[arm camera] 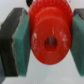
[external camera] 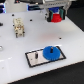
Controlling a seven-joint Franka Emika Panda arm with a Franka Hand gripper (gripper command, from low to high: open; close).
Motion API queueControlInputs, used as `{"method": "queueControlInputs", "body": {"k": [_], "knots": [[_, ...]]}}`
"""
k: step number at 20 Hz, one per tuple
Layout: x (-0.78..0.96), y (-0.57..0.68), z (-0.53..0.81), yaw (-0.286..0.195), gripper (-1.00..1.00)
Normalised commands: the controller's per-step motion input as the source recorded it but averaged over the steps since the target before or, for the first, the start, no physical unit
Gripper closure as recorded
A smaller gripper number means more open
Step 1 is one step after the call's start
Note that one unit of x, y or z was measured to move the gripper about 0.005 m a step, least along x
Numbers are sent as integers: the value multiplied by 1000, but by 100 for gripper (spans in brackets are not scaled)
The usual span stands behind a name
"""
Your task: Insert the blue gear onto the right peg, followed by the red gear
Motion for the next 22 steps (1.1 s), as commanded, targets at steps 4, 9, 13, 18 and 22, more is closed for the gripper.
{"method": "queueControlInputs", "body": {"k": [4,9,13,18,22], "knots": [[894,-26,321,0,100],[874,-74,293,0,100],[852,-147,235,0,100],[793,-229,131,0,100],[660,-248,30,0,100]]}}
